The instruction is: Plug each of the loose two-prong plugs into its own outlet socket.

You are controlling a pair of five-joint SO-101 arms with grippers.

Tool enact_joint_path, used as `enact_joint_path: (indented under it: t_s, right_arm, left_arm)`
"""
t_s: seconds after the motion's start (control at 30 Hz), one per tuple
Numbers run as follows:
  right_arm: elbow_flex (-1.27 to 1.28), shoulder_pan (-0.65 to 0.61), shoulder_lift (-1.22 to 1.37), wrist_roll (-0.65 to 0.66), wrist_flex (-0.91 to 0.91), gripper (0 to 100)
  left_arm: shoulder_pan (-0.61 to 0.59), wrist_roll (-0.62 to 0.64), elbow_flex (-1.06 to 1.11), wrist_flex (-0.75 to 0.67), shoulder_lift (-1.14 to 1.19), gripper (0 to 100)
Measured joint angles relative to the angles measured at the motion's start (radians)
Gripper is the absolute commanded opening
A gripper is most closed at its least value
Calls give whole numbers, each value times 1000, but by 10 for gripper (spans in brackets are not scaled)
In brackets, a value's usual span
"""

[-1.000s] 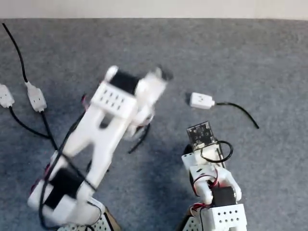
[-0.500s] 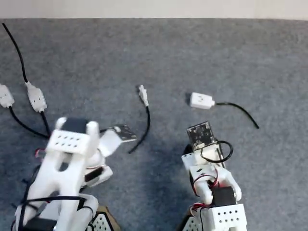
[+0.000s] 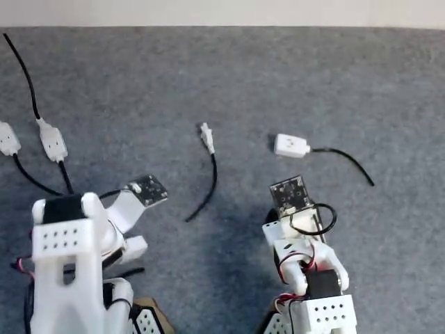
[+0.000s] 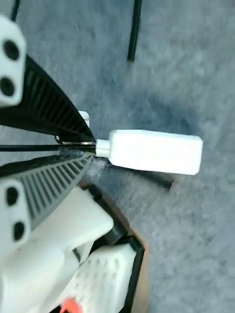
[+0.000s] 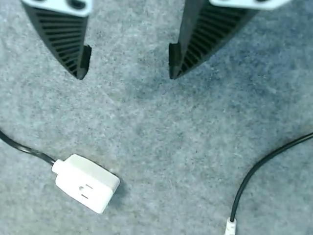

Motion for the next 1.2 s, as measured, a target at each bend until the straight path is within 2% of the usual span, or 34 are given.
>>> enact_joint_path:
  t_s: [0.07, 0.13, 0.23, 0.3, 0.47, 0.53, 0.63, 0.77, 0.93, 1.1, 1.2]
  right_arm:
    - [0, 0, 0, 0, 0, 253]
    - [0, 0, 0, 0, 0, 253]
    - [0, 0, 0, 0, 0, 253]
    - [0, 0, 0, 0, 0, 253]
    - [0, 0, 0, 0, 0, 253]
    - [0, 0, 0, 0, 0, 253]
    - [0, 0, 0, 0, 0, 253]
    - [0, 0, 0, 0, 0, 253]
    - [0, 0, 0, 0, 0, 253]
    - [0, 0, 0, 0, 0, 253]
    - [8, 0, 0, 0, 0, 253]
  left_arm:
    - [0, 84, -8, -71, -61, 164]
    - [0, 236, -3, -203, -103, 197]
    - [0, 454, 54, -440, -120, 207]
    - [8, 523, 91, -557, -123, 207]
    - [115, 583, 98, -626, -124, 204]
    - [123, 588, 106, -632, -126, 204]
    - [95, 591, 124, -634, -126, 207]
    - [-2, 589, 178, -635, -126, 207]
    - [-175, 407, 221, -598, -126, 207]
    - [-308, 41, 216, -353, -126, 207]
    - [-325, -138, 187, -233, -126, 216]
